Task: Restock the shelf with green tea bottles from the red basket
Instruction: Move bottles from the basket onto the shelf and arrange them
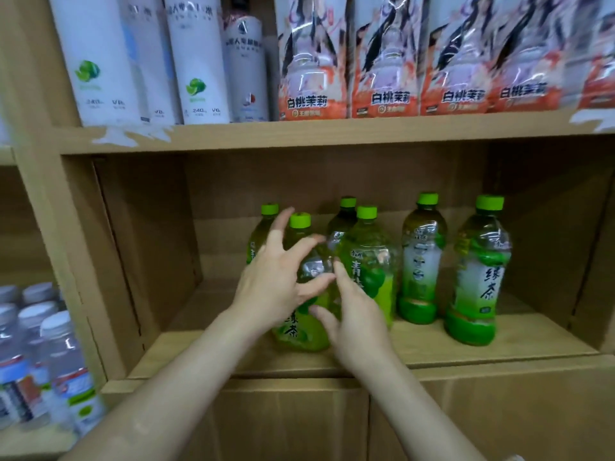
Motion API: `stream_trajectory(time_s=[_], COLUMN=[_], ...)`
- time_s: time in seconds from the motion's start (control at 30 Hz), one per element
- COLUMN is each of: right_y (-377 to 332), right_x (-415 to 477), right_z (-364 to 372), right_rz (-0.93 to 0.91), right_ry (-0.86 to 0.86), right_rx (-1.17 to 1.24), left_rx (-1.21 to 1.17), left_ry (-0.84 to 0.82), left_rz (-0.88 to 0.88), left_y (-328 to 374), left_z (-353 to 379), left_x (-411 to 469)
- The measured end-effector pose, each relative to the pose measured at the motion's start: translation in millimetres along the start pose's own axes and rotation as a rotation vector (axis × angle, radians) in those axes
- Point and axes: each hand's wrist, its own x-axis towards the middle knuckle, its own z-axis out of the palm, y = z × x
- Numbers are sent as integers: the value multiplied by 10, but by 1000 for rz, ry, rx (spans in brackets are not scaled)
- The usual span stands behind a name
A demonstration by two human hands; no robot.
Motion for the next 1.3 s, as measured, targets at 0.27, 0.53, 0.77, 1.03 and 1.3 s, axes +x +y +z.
stream_trajectory(time_s=[0.27, 0.53, 0.77, 1.03, 1.3], right_y=[405, 1011, 1188, 1404, 1660], right_x=[-473, -551, -235, -122, -210], right_z=[-1335, -1535, -1324, -1261, -1513], right_rz=[114, 296, 288, 360, 442], right_ry=[152, 468, 153, 379, 615], right_rx=[607, 349, 327, 100, -55], left_rx=[176, 317, 473, 452, -279], left_ry=[3, 194, -47, 7, 132], left_rz=[-202, 246, 261, 259, -169], left_y=[107, 794, 846, 798, 1540], left_z=[19, 219, 793, 787, 1262], left_x=[17, 48, 335, 331, 438])
